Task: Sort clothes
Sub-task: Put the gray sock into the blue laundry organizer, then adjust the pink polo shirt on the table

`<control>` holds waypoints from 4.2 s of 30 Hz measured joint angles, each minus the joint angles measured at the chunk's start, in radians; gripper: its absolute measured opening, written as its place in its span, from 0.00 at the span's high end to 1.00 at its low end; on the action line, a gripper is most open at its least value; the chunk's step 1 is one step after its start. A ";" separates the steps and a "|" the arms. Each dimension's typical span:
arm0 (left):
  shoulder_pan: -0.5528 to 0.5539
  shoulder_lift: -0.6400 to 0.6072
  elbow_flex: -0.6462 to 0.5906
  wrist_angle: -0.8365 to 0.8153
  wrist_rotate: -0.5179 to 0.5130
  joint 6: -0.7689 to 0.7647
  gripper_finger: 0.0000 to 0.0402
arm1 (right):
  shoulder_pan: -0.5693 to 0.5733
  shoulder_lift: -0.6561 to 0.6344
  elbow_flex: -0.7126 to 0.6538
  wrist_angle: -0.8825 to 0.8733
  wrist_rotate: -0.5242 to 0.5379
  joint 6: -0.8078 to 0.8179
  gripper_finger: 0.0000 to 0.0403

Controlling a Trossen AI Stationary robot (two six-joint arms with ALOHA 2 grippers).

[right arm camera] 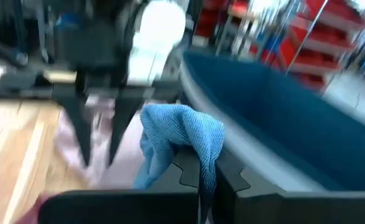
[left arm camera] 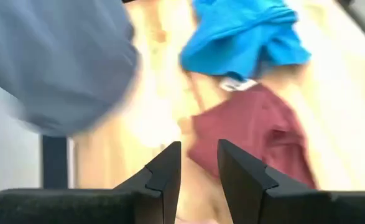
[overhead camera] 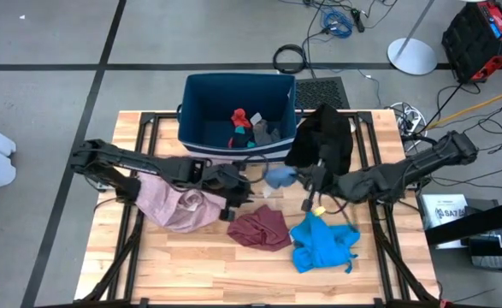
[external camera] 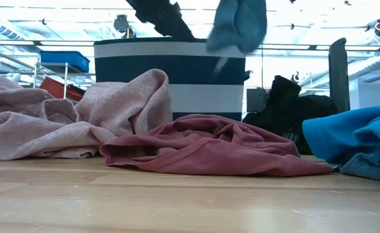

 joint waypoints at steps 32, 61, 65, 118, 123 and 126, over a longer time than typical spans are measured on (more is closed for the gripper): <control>-0.001 -0.338 -0.506 0.230 -0.124 -0.185 0.75 | -0.876 0.612 0.894 -0.448 -0.848 -0.029 1.00; -0.005 -0.338 -0.506 0.228 -0.111 -0.182 0.75 | -0.951 0.790 1.128 -0.812 -1.001 0.004 0.57; -0.005 -0.338 -0.506 0.229 -0.111 -0.181 0.75 | -0.953 0.789 1.177 -0.869 -1.001 -0.022 0.49; -0.031 -0.008 -0.474 0.266 -0.146 0.056 0.41 | -0.651 0.576 1.357 -1.511 -0.759 0.006 0.48; -0.059 -0.008 -0.434 0.135 -0.273 0.055 0.83 | -0.637 0.562 1.356 -1.530 -0.756 0.009 0.48; -0.064 -0.008 -0.389 0.063 -0.282 0.014 0.96 | -0.635 0.543 1.356 -1.530 -0.756 0.010 0.48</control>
